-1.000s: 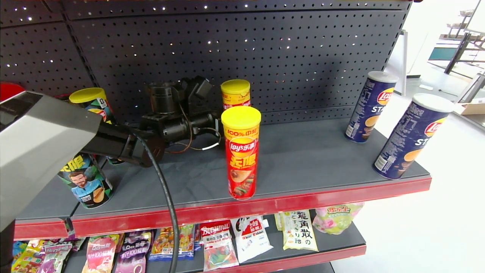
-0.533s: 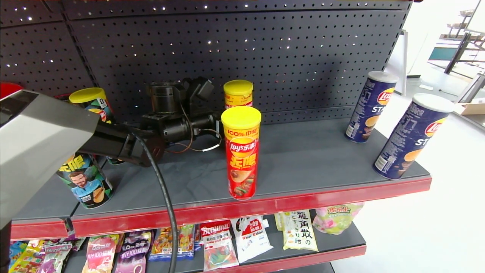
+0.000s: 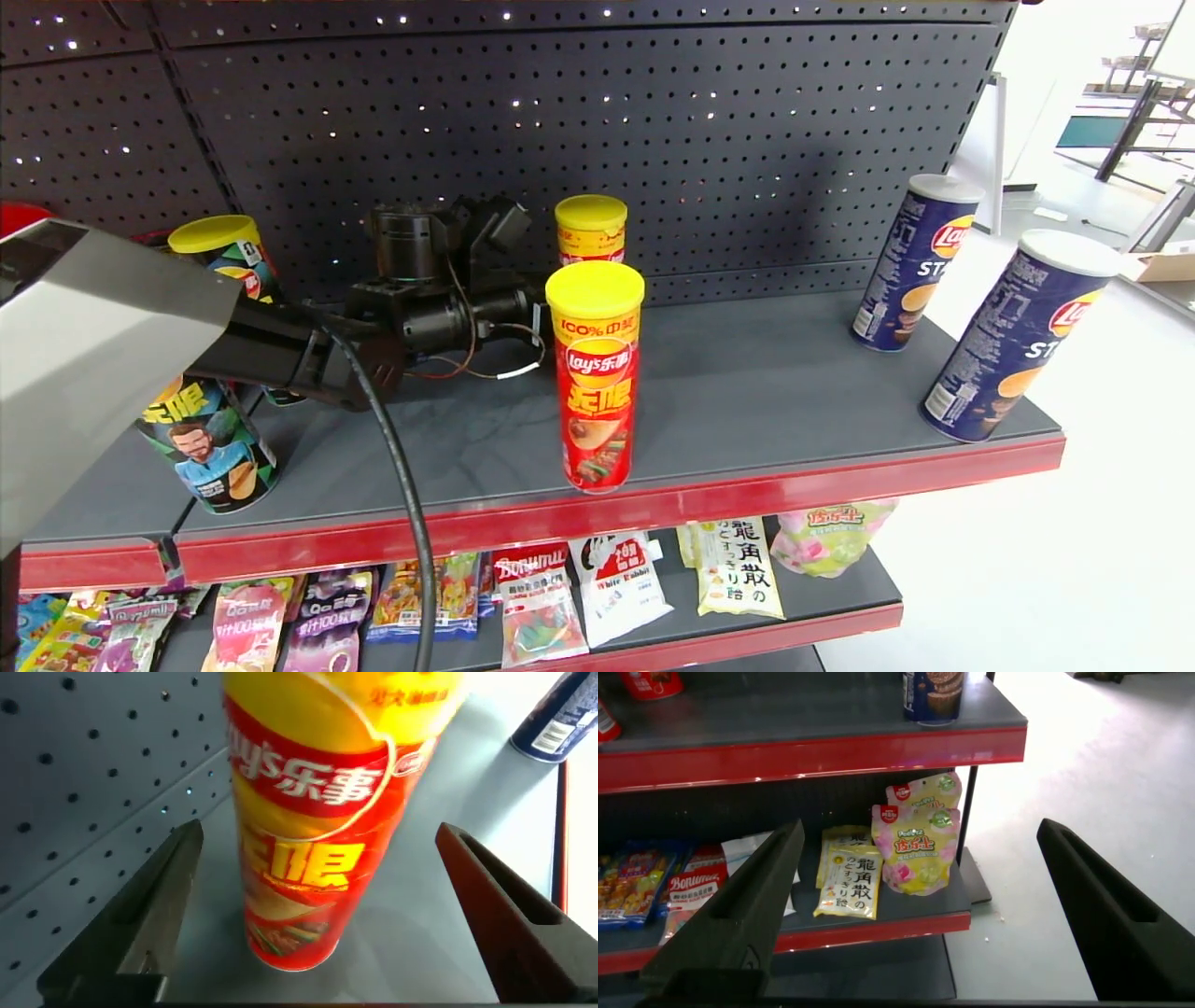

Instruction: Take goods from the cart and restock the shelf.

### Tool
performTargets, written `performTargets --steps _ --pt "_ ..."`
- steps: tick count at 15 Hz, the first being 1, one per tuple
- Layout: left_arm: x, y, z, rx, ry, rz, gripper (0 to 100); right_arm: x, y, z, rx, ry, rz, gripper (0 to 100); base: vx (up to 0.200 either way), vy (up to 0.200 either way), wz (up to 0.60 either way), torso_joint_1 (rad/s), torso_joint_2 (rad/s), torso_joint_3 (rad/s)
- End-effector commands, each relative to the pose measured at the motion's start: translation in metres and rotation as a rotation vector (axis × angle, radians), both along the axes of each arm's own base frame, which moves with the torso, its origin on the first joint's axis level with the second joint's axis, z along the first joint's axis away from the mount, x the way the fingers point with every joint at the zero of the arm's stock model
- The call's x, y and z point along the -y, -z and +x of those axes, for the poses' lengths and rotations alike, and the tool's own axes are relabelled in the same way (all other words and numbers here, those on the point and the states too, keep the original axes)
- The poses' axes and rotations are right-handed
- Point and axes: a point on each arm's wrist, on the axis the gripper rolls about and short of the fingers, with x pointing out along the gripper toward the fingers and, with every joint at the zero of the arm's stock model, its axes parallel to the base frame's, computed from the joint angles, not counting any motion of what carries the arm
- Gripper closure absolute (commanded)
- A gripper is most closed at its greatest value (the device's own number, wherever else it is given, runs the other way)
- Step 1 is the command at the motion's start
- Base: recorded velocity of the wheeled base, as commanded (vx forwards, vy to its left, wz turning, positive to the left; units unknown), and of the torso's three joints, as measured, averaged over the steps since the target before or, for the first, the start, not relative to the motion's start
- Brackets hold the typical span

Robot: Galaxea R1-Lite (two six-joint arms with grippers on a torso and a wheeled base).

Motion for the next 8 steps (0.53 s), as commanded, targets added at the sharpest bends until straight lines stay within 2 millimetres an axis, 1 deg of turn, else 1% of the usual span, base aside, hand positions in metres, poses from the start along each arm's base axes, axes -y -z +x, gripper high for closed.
performTargets --steps 1,4,5,6,7,8 --pt "-0.005 -0.005 -0.006 0.004 -0.009 0.0 0 0.0 0.0 0.0 -0.001 0.0 0.0 0 0.0 0.0 0.0 0.0 0.0 0.0" --pt "-0.022 -0.009 -0.021 -0.026 -0.038 0.012 0 0.0 0.0 0.0 -0.001 -0.002 0.0 0 0.0 0.0 0.0 0.0 0.0 0.0" --pt "-0.035 -0.015 -0.031 -0.045 -0.061 0.021 0 0.0 0.0 0.0 -0.001 -0.002 0.0 0 0.0 0.0 0.0 0.0 0.0 0.0" --pt "-0.035 -0.015 -0.031 -0.045 -0.061 0.021 0 0.0 0.0 0.0 -0.001 -0.002 0.0 0 0.0 0.0 0.0 0.0 0.0 0.0" --pt "-0.051 -0.025 -0.047 -0.059 -0.088 0.025 0 0.0 0.0 0.0 -0.001 0.0 0.0 0 0.0 0.0 0.0 0.0 0.0 0.0" --pt "-0.057 -0.028 -0.057 -0.07 -0.096 0.03 0 0.0 0.0 0.0 -0.001 -0.002 0.0 0 0.0 0.0 0.0 0.0 0.0 0.0"
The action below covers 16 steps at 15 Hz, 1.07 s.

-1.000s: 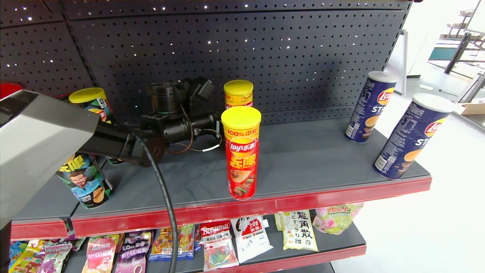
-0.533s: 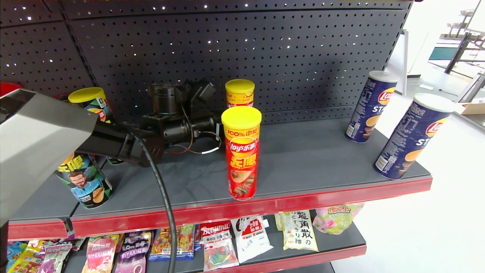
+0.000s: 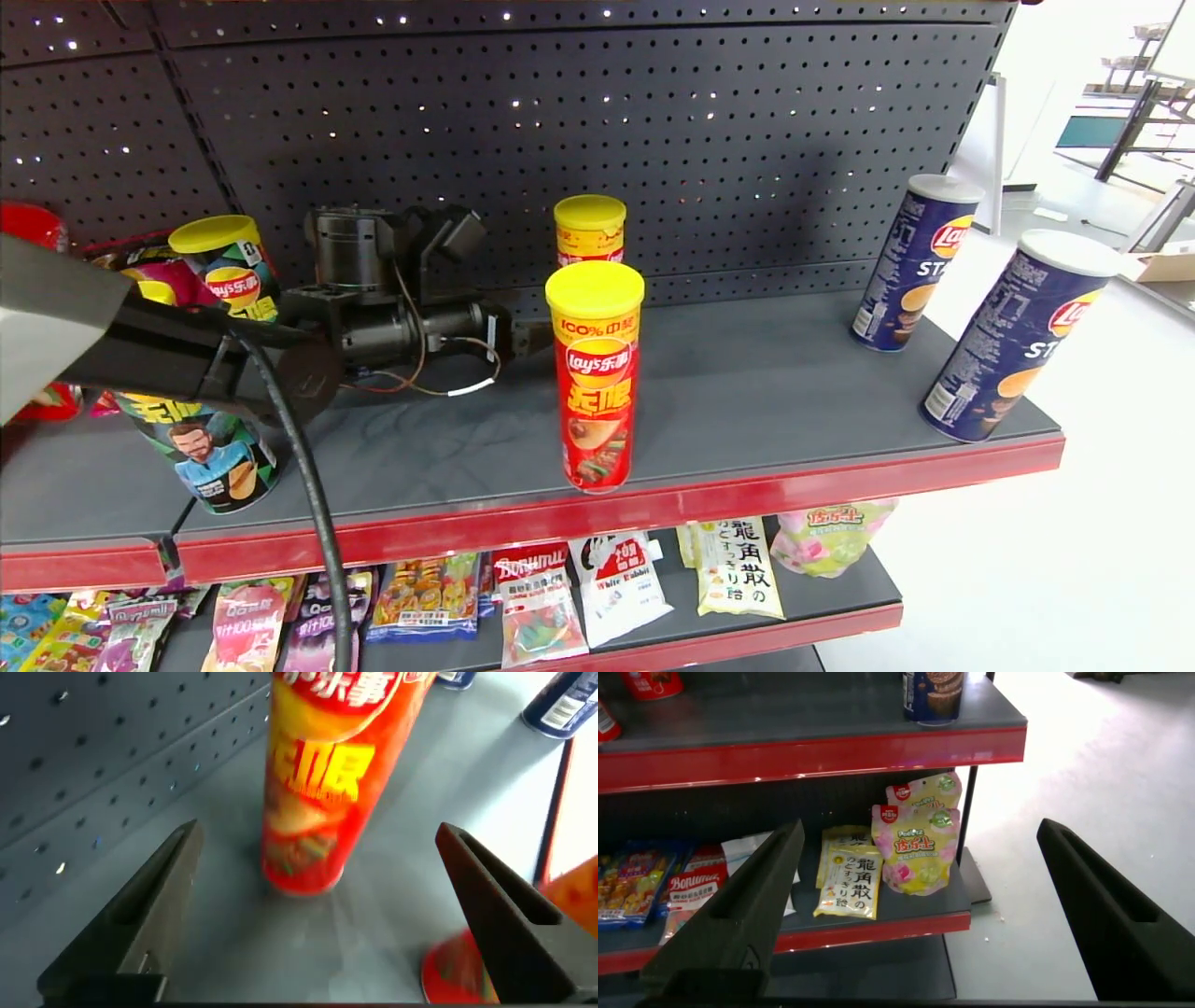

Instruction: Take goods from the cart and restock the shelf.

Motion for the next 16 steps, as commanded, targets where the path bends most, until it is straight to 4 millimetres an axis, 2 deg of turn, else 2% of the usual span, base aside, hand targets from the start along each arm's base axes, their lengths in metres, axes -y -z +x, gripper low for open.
performTargets --steps 1,4,5,9,10,11,12,13,14,15,16 --pt "-0.022 -0.024 -0.035 0.006 -0.028 -0.001 0 0.0 0.0 0.0 -0.001 0.0 0.0 0 0.0 0.0 0.0 0.0 0.0 0.0" --pt "-0.036 -0.031 -0.079 -0.009 -0.02 0.035 0 0.0 0.0 0.0 -0.001 -0.001 0.0 0 0.0 0.0 0.0 0.0 0.0 0.0" --pt "-0.039 -0.032 -0.087 -0.012 -0.018 0.042 0 0.0 0.0 0.0 -0.001 -0.001 0.0 0 0.0 0.0 0.0 0.0 0.0 0.0" --pt "-0.064 -0.051 -0.17 -0.033 -0.002 0.099 0 0.0 0.0 0.0 -0.001 -0.001 0.0 0 0.0 0.0 0.0 0.0 0.0 0.0" --pt "-0.069 -0.054 -0.184 -0.038 -0.002 0.103 0 0.0 0.0 0.0 -0.001 0.0 0.0 0 0.0 0.0 0.0 0.0 0.0 0.0" --pt "-0.079 -0.062 -0.22 -0.055 0.004 0.106 0 0.0 0.0 0.0 -0.001 0.0 0.0 0 0.0 0.0 0.0 0.0 0.0 0.0" --pt "-0.084 -0.066 -0.236 -0.06 0.002 0.11 0 0.0 0.0 0.0 -0.001 0.0 0.0 0 0.0 0.0 0.0 0.0 0.0 0.0" --pt "-0.098 -0.07 -0.273 -0.055 -0.02 0.11 0 0.0 0.0 0.0 -0.001 0.0 0.0 0 0.0 0.0 0.0 0.0 0.0 0.0" --pt "-0.102 -0.07 -0.284 -0.047 -0.042 0.11 0 0.0 0.0 0.0 -0.001 -0.001 0.0 0 0.0 0.0 0.0 0.0 0.0 0.0" --pt "-0.111 -0.067 -0.307 -0.029 -0.084 0.104 0 0.0 0.0 0.0 -0.001 0.0 0.0 0 0.0 0.0 0.0 0.0 0.0 0.0" --pt "-0.122 -0.051 -0.341 0.04 -0.2 0.096 0 0.0 0.0 0.0 -0.001 -0.001 0.0 0 0.0 0.0 0.0 0.0 0.0 0.0"
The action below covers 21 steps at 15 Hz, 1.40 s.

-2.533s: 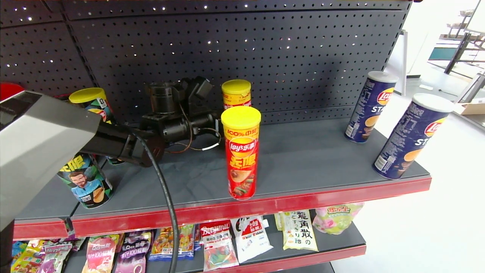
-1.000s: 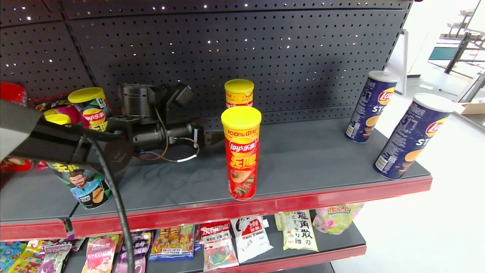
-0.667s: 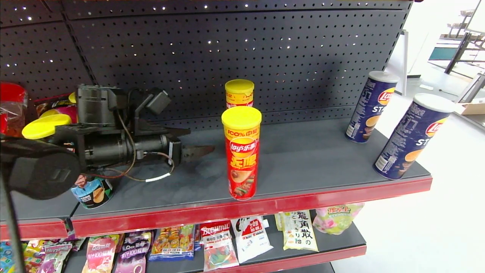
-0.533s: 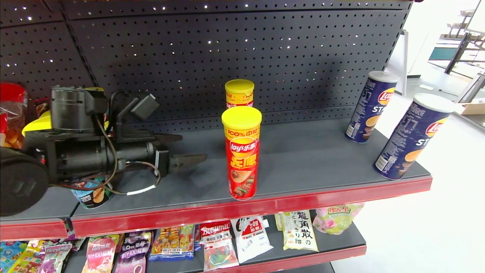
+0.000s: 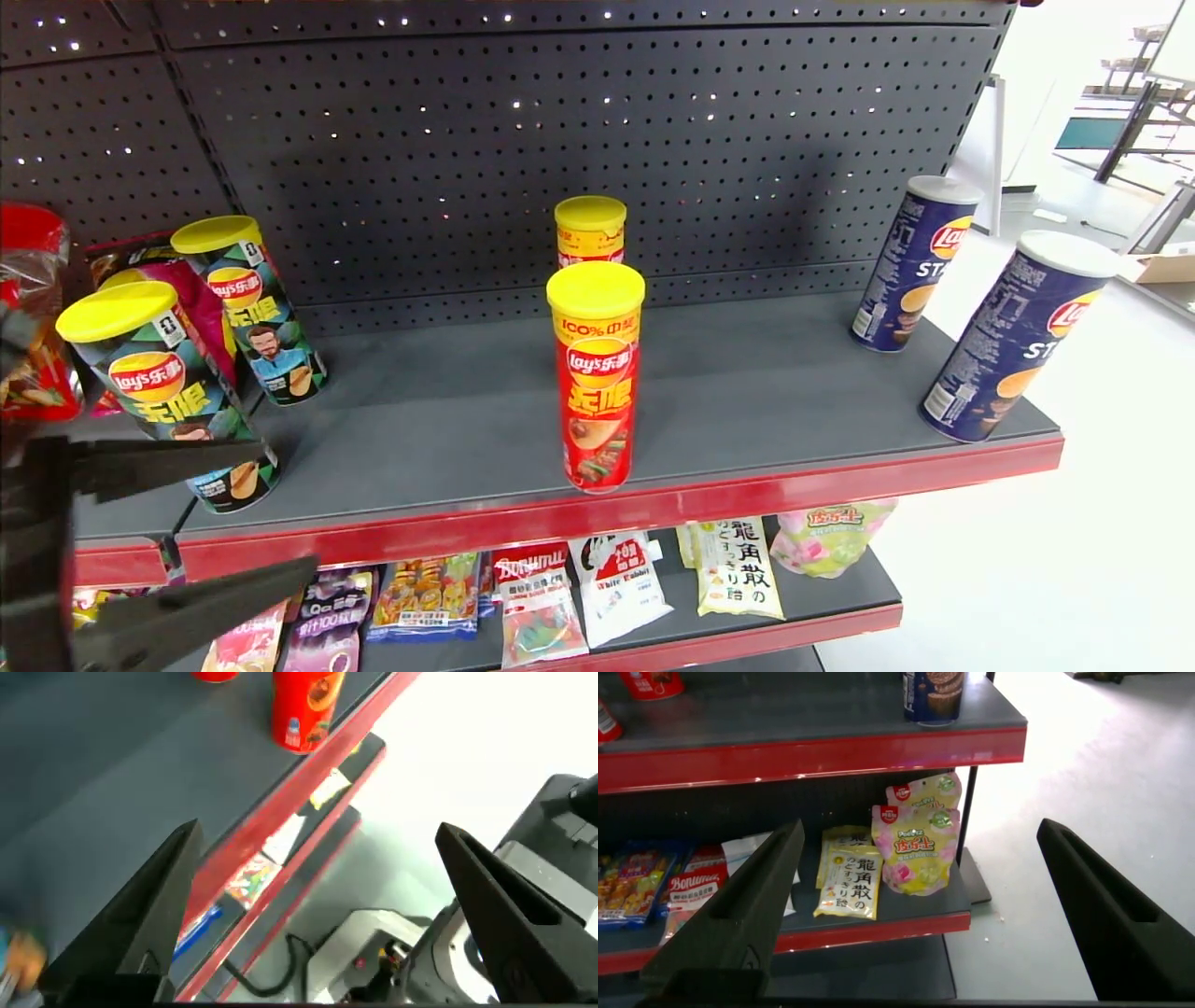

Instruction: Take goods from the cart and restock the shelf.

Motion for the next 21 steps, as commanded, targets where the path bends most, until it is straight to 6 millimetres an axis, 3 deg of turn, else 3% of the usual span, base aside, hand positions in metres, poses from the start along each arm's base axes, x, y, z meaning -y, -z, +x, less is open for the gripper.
performTargets --steps 1,4,5,6,13,21 --pt "-0.029 0.028 -0.1 0.224 -0.242 -0.007 0 0.0 0.0 0.0 -0.001 -0.002 -0.001 0 0.0 0.0 0.0 0.0 0.0 0.0" --pt "-0.039 0.069 -0.148 0.418 -0.535 -0.025 0 0.0 0.0 0.0 -0.001 -0.002 -0.001 0 0.0 0.0 0.0 0.0 0.0 0.0" --pt "-0.039 0.069 -0.148 0.418 -0.535 -0.025 0 0.0 0.0 0.0 -0.001 -0.002 -0.001 0 0.0 0.0 0.0 0.0 0.0 0.0" --pt "-0.042 0.072 -0.153 0.423 -0.642 -0.081 0 0.0 0.0 0.0 -0.001 -0.002 -0.001 0 0.0 0.0 0.0 0.0 0.0 0.0" --pt "-0.042 0.094 -0.144 0.332 -0.735 -0.109 0 0.0 0.0 0.0 -0.001 -0.001 -0.001 0 0.0 0.0 0.0 0.0 0.0 0.0" --pt "-0.043 0.116 -0.135 0.281 -0.774 0.012 0 0.0 0.0 0.0 -0.001 -0.005 -0.001 0 0.0 0.0 0.0 0.0 0.0 0.0"
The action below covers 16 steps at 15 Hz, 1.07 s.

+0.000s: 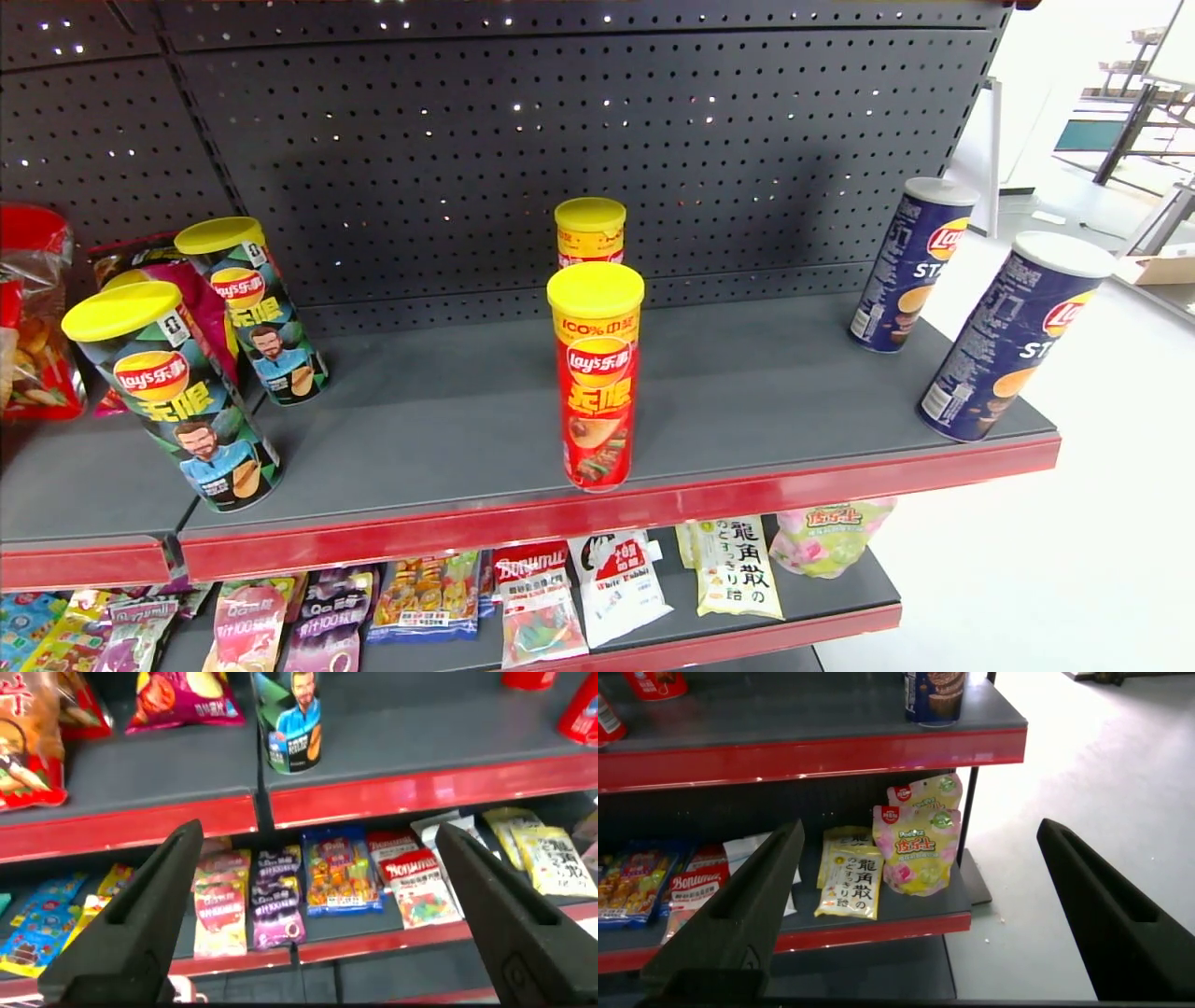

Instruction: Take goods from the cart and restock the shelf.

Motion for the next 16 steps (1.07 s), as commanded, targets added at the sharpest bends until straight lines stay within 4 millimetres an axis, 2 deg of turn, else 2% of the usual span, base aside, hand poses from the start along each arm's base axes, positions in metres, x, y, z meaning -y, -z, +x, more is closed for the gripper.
performTargets --steps 1,5,8,16 --pt "0.001 0.01 0.005 -0.033 0.009 0.0 0 0.0 0.0 0.0 -0.001 -0.001 0.0 0 0.0 0.0 0.0 0.0 0.0 0.0" --pt "0.002 0.021 0.013 -0.012 0.017 -0.001 0 0.0 0.0 0.0 -0.001 -0.001 -0.002 0 0.0 0.0 0.0 0.0 0.0 0.0" --pt "0.002 0.022 0.014 0.0 0.018 -0.004 0 0.0 0.0 0.0 -0.001 -0.001 -0.002 0 0.0 0.0 0.0 0.035 -0.06 -0.041" --pt "0.002 0.025 0.015 -0.003 0.033 -0.002 0 0.0 0.0 0.0 -0.001 -0.001 0.0 0 0.0 0.0 0.0 0.154 -0.34 -0.189"
